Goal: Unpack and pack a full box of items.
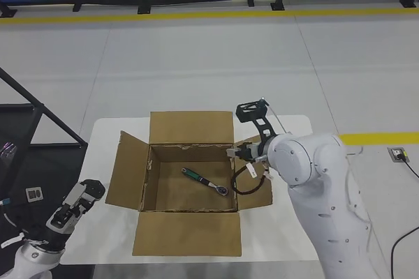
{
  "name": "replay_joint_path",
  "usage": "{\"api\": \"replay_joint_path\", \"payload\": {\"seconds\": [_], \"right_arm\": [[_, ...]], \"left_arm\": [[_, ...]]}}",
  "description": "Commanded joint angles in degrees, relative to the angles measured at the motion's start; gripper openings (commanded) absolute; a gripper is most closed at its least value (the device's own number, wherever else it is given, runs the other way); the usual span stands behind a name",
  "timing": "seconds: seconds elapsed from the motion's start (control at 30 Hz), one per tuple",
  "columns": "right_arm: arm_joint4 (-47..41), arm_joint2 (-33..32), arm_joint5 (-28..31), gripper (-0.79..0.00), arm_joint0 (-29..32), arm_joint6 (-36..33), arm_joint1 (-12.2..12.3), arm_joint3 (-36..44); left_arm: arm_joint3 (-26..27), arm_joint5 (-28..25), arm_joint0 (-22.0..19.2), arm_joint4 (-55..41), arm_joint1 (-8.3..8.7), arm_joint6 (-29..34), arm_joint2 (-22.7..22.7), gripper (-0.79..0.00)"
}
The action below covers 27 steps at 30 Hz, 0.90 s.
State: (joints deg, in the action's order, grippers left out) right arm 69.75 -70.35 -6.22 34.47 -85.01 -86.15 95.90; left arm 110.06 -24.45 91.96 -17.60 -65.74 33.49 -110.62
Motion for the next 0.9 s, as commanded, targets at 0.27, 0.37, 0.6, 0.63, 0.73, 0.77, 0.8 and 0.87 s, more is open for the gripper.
{"api": "replay_joint_path", "payload": {"seconds": [0.27,0.37,0.6,0.63,0.73,0.77,0.8,0.87], "right_arm": [[5.4,18.9,17.7,0.0,-8.2,5.1,-2.1,-10.0],[-0.1,22.9,20.9,0.0,-13.3,7.1,-3.9,-19.5],[-10.8,29.9,26.1,0.0,-21.3,16.2,-8.8,-44.3],[-11.5,30.9,27.3,0.0,-22.0,17.4,-9.4,-47.6],[-12.8,33.5,27.5,0.0,-23.6,20.3,-11.6,-56.4],[-13.5,34.4,27.8,0.0,-23.6,21.7,-12.5,-58.3],[-14.0,35.1,28.7,0.0,-23.6,23.1,-13.1,-60.4],[-14.2,36.3,27.9,0.0,-23.9,24.6,-14.5,-64.8]], "left_arm": [[1.7,4.3,-1.6,3.8,-0.07,-4.4,2.2,0.0],[1.6,4.8,-1.2,3.5,-0.17,-6.3,2.1,0.0],[1.0,4.7,0.0,1.8,-0.31,-8.6,0.5,0.0],[1.1,4.7,0.2,1.6,-0.31,-8.6,0.2,0.0],[1.2,4.5,0.6,1.2,-0.32,-8.5,-0.2,0.0],[1.2,4.4,0.6,1.0,-0.32,-8.5,-0.2,0.0],[1.4,4.4,0.7,1.0,-0.33,-8.4,-0.2,0.0],[1.7,4.5,0.7,1.0,-0.33,-8.0,0.2,0.0]]}}
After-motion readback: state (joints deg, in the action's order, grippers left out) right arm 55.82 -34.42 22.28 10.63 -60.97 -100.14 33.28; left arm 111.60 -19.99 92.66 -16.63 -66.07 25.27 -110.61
